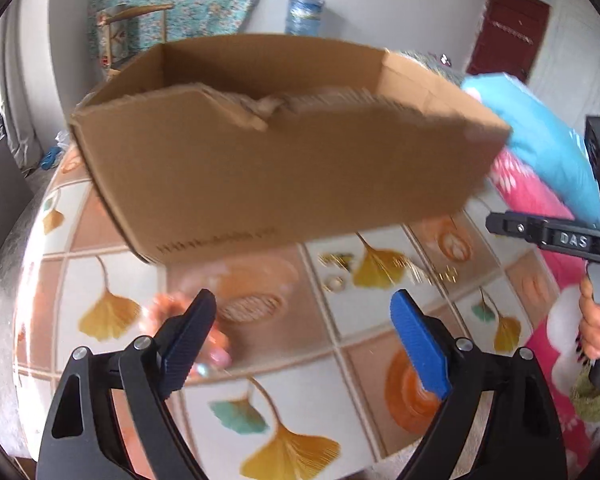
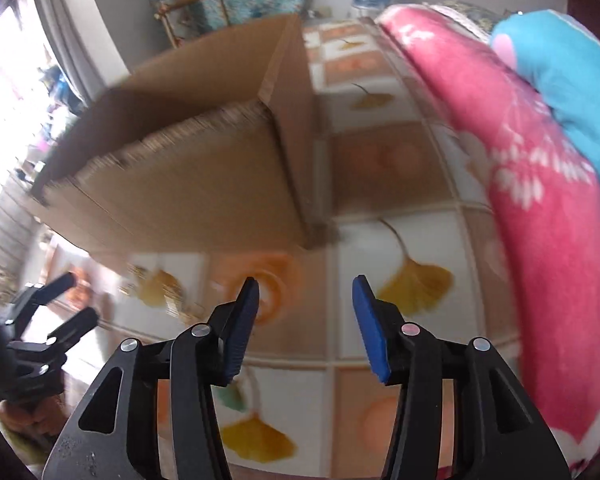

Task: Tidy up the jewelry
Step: 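Return both grippers open toward the remaining jewelry on the table, then move the right gripper toward the small gold ring beside the charms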

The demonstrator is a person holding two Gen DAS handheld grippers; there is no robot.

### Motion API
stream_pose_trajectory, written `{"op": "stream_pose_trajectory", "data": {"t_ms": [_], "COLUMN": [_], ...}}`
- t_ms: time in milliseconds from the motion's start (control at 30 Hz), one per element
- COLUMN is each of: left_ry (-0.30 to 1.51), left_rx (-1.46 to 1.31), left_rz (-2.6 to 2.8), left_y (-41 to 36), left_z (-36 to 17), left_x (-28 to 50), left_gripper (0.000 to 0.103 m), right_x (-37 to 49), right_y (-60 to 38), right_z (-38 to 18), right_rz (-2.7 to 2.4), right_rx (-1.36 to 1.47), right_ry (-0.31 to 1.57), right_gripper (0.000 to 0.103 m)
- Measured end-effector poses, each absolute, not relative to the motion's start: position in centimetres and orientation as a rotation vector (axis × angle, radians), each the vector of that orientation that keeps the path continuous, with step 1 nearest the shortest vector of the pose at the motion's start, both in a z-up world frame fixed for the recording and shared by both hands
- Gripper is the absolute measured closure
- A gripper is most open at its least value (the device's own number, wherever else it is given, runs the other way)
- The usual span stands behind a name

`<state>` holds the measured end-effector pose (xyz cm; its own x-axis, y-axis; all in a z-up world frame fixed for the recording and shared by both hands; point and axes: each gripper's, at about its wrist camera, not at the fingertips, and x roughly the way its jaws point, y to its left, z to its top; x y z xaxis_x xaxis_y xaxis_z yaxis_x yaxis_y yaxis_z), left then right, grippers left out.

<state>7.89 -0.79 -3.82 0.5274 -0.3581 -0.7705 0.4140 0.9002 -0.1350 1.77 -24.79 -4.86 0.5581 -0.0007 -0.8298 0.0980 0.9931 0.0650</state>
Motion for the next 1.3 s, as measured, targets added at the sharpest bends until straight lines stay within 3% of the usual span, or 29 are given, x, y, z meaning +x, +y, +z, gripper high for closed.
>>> {"op": "stream_pose_trajectory", "data": {"t_ms": [267, 433, 1000, 1300], "left_ry": [0.924, 0.921, 0.922, 0.918], "left_rx": [0.196, 0.186, 0.183, 0.177], "left_rz": [-0.405, -0.388, -0.370, -0.374], "left_y": [-3.1, -2.7, -2.9, -2.6], "left_z": [-5.8, -6.0, -6.2, -6.2], "left_x": [7.4, 7.5, 7.5, 7.3], "left_gripper": [0.010, 0.005, 0.004, 0.004], "right_x": [0.4, -0.3, 0.1, -4.0], "right_y": [-23.6, -22.9, -23.1, -22.2], "right_z": [-7.2, -7.6, -7.7, -3.5], "right_rz": [-0.085, -0.052, 0.020, 0.093], "right_rx": [-0.077, -0.122, -0.147, -0.146], "right_ry": [0.993, 0.986, 0.993, 0.742], "right_gripper": [0.038, 0.009, 0.008, 0.008]}}
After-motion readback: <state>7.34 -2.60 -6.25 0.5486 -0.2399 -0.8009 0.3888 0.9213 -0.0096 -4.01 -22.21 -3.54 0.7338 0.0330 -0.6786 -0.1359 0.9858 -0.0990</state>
